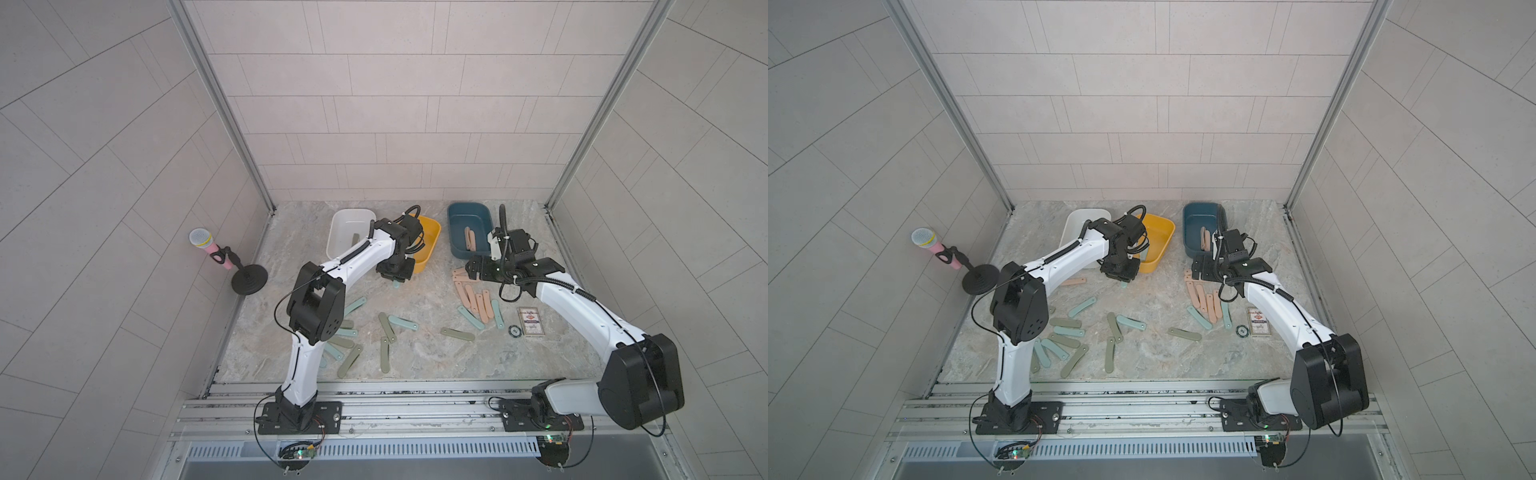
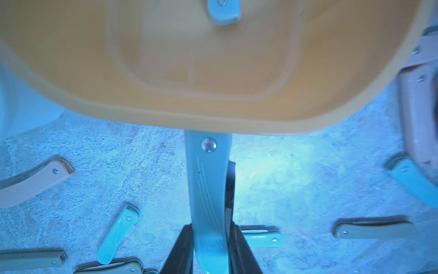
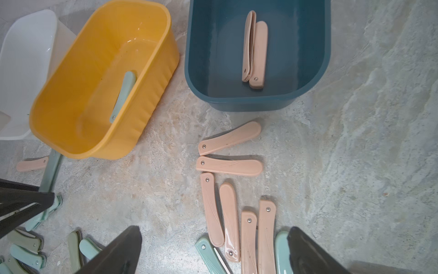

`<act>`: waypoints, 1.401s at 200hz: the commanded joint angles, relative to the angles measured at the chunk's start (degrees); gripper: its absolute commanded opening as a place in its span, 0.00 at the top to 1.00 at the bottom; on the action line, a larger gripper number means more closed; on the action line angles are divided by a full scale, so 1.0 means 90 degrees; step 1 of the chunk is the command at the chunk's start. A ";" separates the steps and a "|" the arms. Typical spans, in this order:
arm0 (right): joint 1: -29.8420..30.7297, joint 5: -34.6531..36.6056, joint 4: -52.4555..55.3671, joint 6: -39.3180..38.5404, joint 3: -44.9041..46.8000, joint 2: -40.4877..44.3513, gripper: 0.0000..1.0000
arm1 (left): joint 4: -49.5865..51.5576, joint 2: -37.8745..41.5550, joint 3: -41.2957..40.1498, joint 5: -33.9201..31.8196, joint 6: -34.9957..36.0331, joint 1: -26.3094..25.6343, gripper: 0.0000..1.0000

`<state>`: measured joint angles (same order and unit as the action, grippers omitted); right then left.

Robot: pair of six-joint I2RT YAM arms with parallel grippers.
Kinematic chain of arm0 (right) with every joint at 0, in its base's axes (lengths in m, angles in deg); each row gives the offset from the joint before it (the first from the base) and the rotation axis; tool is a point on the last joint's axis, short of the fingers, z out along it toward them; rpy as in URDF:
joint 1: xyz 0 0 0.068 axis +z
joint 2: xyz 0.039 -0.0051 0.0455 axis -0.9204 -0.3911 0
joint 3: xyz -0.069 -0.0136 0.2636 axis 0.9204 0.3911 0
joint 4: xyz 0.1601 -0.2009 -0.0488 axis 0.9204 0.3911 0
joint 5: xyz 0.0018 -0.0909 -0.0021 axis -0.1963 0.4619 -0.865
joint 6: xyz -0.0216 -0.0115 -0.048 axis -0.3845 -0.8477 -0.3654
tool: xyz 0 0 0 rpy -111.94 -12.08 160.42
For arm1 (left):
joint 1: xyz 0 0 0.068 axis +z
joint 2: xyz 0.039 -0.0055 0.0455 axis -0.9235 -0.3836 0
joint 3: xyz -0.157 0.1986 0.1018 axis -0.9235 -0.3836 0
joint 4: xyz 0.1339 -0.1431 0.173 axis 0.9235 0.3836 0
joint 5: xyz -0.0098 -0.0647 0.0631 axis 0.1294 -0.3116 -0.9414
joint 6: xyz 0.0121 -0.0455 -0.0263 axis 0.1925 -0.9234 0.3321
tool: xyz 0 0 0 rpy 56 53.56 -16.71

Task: Place the fruit knives into the storage box by color
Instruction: Pick up the fruit knife from the center of the board, then place the fruit knife in the storage box.

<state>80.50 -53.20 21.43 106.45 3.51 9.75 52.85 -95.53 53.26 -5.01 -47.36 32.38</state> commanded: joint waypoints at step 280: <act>0.0031 -0.0502 -0.0154 0.0242 -0.0636 -0.0666 0.00 | -0.0387 -0.3119 0.4380 -0.0157 -0.0416 0.0318 0.92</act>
<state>81.04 -58.25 18.76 109.36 -1.99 4.02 50.99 -130.06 97.52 -5.54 -49.02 35.85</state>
